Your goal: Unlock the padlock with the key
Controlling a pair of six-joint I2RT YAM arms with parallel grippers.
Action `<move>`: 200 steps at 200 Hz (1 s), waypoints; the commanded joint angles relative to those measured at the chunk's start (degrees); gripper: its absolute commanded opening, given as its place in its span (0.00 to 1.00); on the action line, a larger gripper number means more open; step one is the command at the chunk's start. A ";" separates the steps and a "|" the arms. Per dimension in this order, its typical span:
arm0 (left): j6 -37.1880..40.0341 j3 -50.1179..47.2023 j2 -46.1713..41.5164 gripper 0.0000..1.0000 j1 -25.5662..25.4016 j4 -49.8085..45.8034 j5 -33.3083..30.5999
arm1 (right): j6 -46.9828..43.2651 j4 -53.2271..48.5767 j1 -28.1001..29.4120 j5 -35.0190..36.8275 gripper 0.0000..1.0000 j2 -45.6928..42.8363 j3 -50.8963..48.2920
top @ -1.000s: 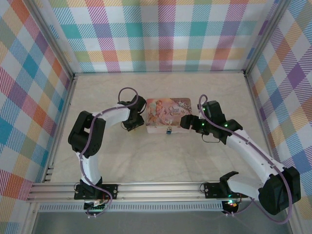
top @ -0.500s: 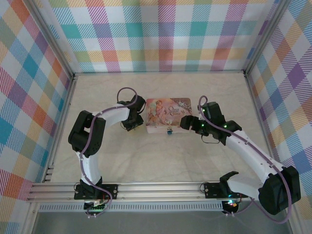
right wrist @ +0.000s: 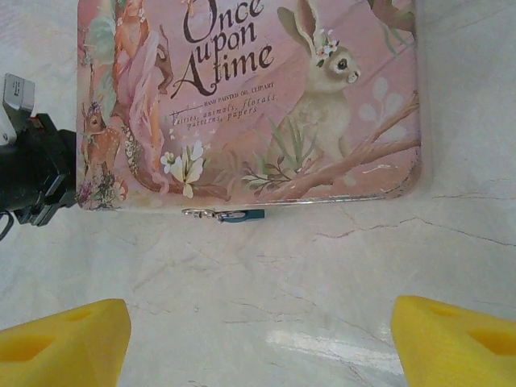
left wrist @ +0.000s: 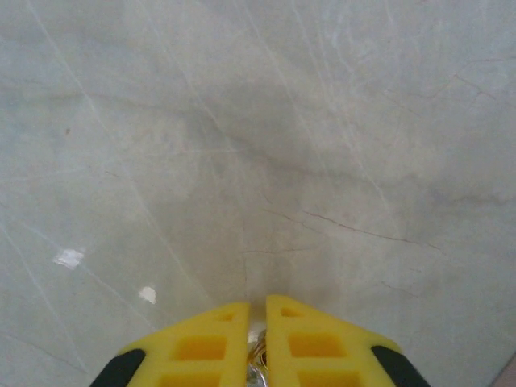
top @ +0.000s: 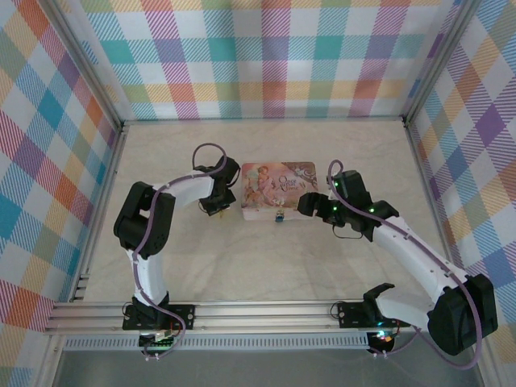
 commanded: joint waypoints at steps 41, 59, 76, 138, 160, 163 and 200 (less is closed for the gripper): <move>1.74 -0.74 0.69 0.00 1.12 -0.33 1.21 | 1.04 0.73 0.35 0.32 0.84 -1.67 -1.00; 2.28 -0.66 -0.50 0.00 1.15 -0.40 1.65 | 1.30 0.80 0.35 0.24 0.84 -1.93 -1.18; 2.99 -0.40 -2.38 0.00 1.13 -0.53 2.05 | 1.44 0.88 0.34 0.24 0.84 -2.36 -1.44; 6.83 1.76 -11.64 0.00 1.04 -1.08 8.73 | -0.64 4.31 0.61 -4.62 0.74 -2.73 -0.78; 7.99 2.44 -14.89 0.00 0.78 -1.07 12.46 | -2.03 5.80 0.75 -5.67 0.67 -2.55 0.12; 8.18 2.54 -15.26 0.00 0.71 -1.07 13.22 | -2.11 6.07 0.78 -5.84 0.66 -2.55 0.14; 10.15 6.31 -17.64 0.00 -1.08 -1.42 21.54 | -4.50 12.68 1.29 -10.11 0.50 -2.75 -0.49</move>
